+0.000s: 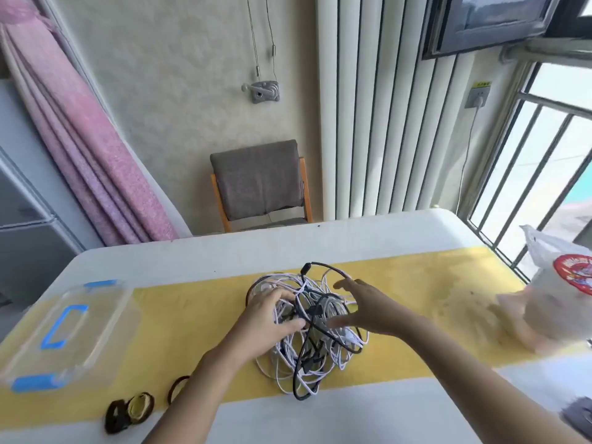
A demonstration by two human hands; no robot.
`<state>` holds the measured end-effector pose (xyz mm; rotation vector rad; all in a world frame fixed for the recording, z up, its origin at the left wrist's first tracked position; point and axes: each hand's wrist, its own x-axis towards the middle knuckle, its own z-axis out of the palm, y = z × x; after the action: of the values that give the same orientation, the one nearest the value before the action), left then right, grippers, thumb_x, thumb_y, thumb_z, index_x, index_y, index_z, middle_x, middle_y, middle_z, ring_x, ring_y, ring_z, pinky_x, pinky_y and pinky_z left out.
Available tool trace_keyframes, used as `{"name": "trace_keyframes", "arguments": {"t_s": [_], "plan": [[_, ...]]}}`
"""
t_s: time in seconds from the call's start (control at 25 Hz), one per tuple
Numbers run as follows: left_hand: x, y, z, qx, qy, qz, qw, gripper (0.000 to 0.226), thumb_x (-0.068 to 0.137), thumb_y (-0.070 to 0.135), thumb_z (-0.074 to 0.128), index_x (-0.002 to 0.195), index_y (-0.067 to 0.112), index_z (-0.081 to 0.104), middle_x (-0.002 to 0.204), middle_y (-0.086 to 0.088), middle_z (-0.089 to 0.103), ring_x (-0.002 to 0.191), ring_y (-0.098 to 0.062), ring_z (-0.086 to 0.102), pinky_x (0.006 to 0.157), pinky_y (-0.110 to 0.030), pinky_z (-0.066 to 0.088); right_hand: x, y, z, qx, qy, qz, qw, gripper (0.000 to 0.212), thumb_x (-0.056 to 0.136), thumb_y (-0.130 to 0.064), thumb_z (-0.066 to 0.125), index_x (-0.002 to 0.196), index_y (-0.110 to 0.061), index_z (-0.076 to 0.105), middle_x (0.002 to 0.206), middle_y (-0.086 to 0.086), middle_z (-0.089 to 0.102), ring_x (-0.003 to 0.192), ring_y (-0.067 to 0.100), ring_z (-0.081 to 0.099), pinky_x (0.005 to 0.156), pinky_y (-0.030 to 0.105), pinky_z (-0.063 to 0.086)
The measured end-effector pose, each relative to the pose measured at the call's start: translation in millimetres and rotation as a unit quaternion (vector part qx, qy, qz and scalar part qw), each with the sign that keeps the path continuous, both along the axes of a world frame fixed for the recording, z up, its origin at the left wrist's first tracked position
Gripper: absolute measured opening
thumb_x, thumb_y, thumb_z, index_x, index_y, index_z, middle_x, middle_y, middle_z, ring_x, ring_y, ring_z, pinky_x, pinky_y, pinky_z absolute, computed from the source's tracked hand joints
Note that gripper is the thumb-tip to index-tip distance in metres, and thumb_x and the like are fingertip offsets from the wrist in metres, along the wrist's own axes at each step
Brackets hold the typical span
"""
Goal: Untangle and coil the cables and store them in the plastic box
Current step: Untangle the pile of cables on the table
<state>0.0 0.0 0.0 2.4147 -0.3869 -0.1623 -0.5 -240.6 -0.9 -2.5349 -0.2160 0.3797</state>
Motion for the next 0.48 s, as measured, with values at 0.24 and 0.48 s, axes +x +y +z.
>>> {"name": "trace_keyframes", "arguments": {"t_s": [0.24,0.48], "plan": [[-7.0,6.9,-82.7,-0.018,-0.081,-0.020,0.996,0.082,0.065,0.070,0.056,0.138,0.040,0.033,0.148,0.022,0.024,0.136,0.003,0.020,0.112,-0.022,0.017,-9.7,12.5,-78.1,0.083,-0.055,0.008,0.995,0.092,0.075,-0.045,0.073,0.147,-0.034,0.015,0.150,-0.004,0.026,0.133,0.016,0.035,0.104,0.025,0.031],[-17.6,4.0,-120.3,-0.149,-0.144,0.013,0.978,0.053,0.068,0.030,0.052,0.121,0.034,0.048,0.135,0.021,0.041,0.130,0.006,0.034,0.108,-0.014,0.026,-24.9,18.5,-93.8,0.117,-0.146,-0.022,0.982,0.073,0.072,-0.032,0.053,0.139,-0.044,0.026,0.133,-0.017,0.035,0.108,0.014,0.052,0.079,0.018,0.035]]}}
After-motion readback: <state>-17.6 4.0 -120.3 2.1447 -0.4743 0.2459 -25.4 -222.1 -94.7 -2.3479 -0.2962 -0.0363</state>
